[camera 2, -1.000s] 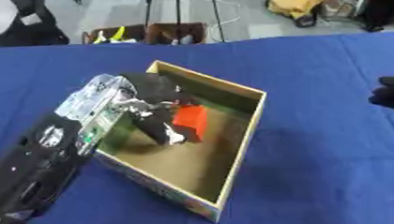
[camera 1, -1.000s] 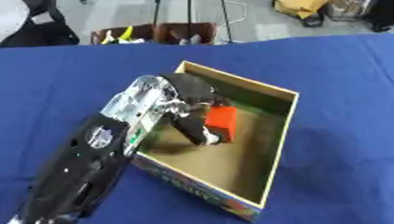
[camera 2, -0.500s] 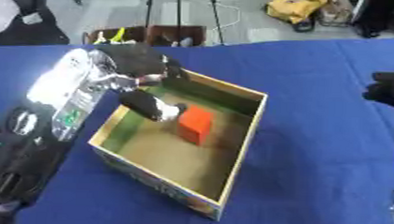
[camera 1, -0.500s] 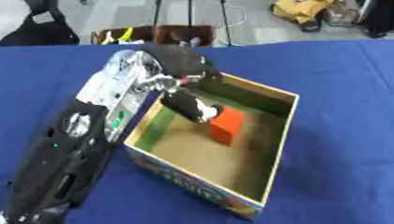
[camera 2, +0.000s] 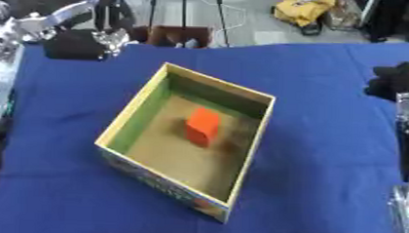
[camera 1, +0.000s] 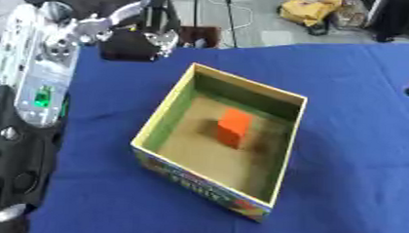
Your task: Pick up objects on the table and place them in the box.
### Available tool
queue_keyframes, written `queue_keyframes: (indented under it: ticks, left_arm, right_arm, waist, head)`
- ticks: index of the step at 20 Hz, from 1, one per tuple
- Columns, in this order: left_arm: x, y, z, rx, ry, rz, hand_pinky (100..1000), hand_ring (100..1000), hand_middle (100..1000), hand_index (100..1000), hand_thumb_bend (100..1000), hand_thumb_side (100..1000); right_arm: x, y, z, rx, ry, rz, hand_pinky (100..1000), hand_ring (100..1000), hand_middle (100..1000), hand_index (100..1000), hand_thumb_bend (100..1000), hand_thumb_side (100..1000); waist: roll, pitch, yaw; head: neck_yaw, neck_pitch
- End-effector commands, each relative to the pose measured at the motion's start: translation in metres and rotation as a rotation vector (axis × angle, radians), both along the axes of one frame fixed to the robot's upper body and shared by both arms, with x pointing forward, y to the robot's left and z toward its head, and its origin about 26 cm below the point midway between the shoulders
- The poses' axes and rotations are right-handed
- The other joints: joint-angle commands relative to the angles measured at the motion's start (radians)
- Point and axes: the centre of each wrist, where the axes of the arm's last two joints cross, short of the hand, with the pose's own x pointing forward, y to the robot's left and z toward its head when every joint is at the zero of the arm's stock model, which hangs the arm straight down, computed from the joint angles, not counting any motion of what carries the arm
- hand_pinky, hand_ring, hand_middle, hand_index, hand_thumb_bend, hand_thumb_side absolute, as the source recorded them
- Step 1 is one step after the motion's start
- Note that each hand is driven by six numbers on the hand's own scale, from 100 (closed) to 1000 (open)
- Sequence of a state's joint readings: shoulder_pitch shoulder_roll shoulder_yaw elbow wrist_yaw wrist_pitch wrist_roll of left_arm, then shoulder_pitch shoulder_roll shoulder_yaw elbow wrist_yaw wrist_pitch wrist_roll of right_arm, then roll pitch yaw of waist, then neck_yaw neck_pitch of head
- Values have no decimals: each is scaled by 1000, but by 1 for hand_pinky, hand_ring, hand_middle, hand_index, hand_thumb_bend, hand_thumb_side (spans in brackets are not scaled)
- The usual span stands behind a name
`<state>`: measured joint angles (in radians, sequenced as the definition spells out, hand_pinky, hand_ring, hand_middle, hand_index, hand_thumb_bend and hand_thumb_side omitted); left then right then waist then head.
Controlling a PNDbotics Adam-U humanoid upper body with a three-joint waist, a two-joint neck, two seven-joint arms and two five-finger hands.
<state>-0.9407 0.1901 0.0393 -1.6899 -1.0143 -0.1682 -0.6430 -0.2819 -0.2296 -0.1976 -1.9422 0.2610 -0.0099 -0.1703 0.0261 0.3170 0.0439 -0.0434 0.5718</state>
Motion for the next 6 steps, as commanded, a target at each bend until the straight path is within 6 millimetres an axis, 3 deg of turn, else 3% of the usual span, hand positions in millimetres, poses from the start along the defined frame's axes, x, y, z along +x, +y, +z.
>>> queue_keyframes:
  ticks: [1,6]
  left_arm:
    - [-20,13,5,-131,-69,-10,167,446,440,654,100,839]
    - [-47,32,-20,-313,-79,-3,190,441,438,641,100,823]
  right_arm:
    - [-3,-2,10,3,-43,-10,715,600,556,704,509,1000]
    - [-4,-2,12,15,-59,-19,714,600,557,704,511,1000]
  waist:
    - [-7,-22,6]
    - [-15,-16,28]
  head:
    - [-12,8]
    - [-25,20]
